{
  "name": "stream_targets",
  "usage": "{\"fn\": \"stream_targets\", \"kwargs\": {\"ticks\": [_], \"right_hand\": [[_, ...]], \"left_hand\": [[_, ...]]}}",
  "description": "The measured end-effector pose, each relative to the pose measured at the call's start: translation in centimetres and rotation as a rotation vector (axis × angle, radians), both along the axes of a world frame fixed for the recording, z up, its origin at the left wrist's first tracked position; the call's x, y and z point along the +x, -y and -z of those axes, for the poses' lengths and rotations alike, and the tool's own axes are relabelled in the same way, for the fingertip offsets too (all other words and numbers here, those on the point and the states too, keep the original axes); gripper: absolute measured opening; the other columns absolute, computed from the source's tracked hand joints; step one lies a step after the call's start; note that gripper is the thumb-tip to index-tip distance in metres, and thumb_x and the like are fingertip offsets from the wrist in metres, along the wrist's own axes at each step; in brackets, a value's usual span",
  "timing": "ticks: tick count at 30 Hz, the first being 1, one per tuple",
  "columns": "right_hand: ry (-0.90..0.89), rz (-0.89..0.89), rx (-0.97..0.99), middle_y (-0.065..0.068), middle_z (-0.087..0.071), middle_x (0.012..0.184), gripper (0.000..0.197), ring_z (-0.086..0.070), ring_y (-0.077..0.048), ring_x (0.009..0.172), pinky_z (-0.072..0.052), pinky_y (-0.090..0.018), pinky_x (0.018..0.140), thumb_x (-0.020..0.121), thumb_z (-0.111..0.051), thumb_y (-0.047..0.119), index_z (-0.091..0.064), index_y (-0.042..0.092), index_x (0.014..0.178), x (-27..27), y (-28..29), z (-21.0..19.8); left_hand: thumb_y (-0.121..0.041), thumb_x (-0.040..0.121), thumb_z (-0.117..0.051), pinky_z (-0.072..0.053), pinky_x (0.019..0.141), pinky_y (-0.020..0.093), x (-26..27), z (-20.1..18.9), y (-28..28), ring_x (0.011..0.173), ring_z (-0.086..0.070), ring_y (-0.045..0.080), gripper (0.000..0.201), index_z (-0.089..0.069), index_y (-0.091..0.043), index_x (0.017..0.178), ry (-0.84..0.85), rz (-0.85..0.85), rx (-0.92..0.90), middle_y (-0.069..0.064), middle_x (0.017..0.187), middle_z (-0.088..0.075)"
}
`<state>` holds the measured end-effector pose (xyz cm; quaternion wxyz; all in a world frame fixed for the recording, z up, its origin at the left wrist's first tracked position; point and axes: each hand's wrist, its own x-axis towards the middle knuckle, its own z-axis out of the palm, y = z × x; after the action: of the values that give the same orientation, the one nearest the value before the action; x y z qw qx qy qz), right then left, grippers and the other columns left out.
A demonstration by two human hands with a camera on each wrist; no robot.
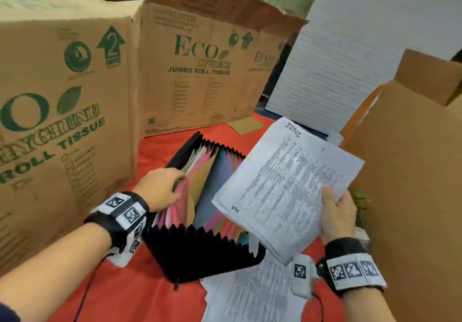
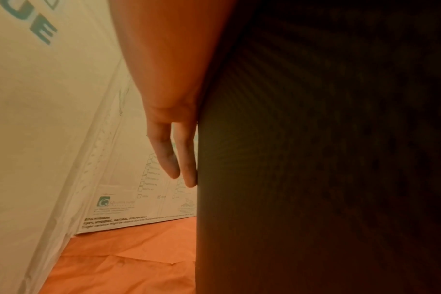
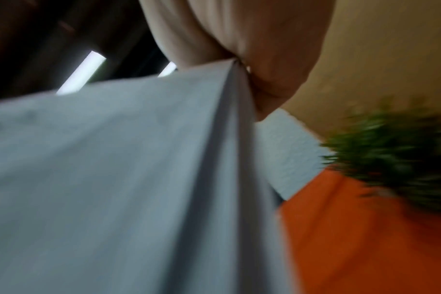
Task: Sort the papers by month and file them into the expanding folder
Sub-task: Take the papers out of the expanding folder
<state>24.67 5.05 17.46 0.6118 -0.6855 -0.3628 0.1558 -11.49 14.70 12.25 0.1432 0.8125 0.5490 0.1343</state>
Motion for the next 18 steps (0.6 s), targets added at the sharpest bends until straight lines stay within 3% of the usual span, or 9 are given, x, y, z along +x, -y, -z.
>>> {"fn": "stream_targets", "kwargs": {"ticks": [3,6,8,11,14,16,18], "right_hand": [[0.051,0.085,-0.233,-0.008,-0.063,0.115,0.019,-0.059,-0.029,0.110,-0.046,-0.037,0.093,0.096,-0.052,0.018,-0.058,0.018,0.114,4.2,3.2,5.2],[0.113,0.167,-0.583,-0.018,-0.064,0.119,0.026,-0.058,-0.035,0.104,-0.043,-0.038,0.092,0.095,-0.053,0.018,-0.060,0.007,0.118,6.9,7.7,11.7],[0.138,0.147,-0.700,-0.023,-0.064,0.114,0.016,-0.057,-0.038,0.100,-0.042,-0.039,0.091,0.095,-0.051,0.014,-0.058,0.005,0.106,6.7,10.5,15.1],[0.172,0.085,-0.731,-0.022,-0.066,0.102,0.005,-0.060,-0.041,0.099,-0.042,-0.039,0.085,0.096,-0.051,0.011,-0.054,0.008,0.097,4.9,12.3,18.5],[0.163,0.050,-0.705,-0.016,-0.061,0.091,0.005,-0.061,-0.041,0.097,-0.041,-0.037,0.077,0.098,-0.049,0.013,-0.049,0.010,0.095,3.1,12.0,19.4],[0.141,0.039,-0.728,-0.017,-0.060,0.095,0.010,-0.059,-0.042,0.101,-0.039,-0.035,0.077,0.098,-0.049,0.015,-0.050,0.007,0.104,2.8,11.0,19.2],[0.156,0.077,-0.772,-0.026,-0.060,0.114,0.033,-0.056,-0.043,0.111,-0.043,-0.039,0.089,0.096,-0.054,0.018,-0.049,-0.003,0.121,3.1,9.5,18.5]], "left_hand": [[-0.024,0.085,-0.065,-0.047,0.097,0.034,-0.8,0.1,0.2,0.115,-0.058,0.018,0.046,-0.057,-0.023,0.131,0.031,-0.010,-0.010,-0.004,0.128,-0.063],[-0.025,0.083,-0.067,-0.047,0.097,0.035,-1.3,0.2,0.2,0.116,-0.059,0.020,0.051,-0.055,-0.025,0.133,0.029,-0.017,-0.031,-0.003,0.129,-0.062],[-0.026,0.083,-0.067,-0.047,0.096,0.036,-1.2,0.3,0.3,0.117,-0.059,0.020,0.053,-0.053,-0.028,0.134,0.021,-0.002,-0.029,-0.005,0.130,-0.062],[-0.026,0.086,-0.062,-0.048,0.094,0.037,-0.7,0.1,0.7,0.114,-0.059,0.020,0.054,-0.047,-0.030,0.138,-0.011,0.039,-0.022,-0.012,0.129,-0.061],[-0.028,0.090,-0.060,-0.047,0.087,0.034,0.0,-0.4,0.9,0.096,-0.062,0.017,0.051,-0.045,-0.029,0.139,-0.017,0.058,-0.013,-0.017,0.128,-0.061],[-0.030,0.092,-0.059,-0.046,0.091,0.034,0.3,-0.6,0.8,0.108,-0.062,0.017,0.045,-0.049,-0.027,0.136,-0.023,0.061,-0.010,-0.015,0.127,-0.063],[-0.028,0.094,-0.056,-0.046,0.092,0.032,0.4,-0.6,0.7,0.113,-0.061,0.016,0.036,-0.056,-0.026,0.130,-0.024,0.058,-0.011,-0.012,0.122,-0.066]]}}
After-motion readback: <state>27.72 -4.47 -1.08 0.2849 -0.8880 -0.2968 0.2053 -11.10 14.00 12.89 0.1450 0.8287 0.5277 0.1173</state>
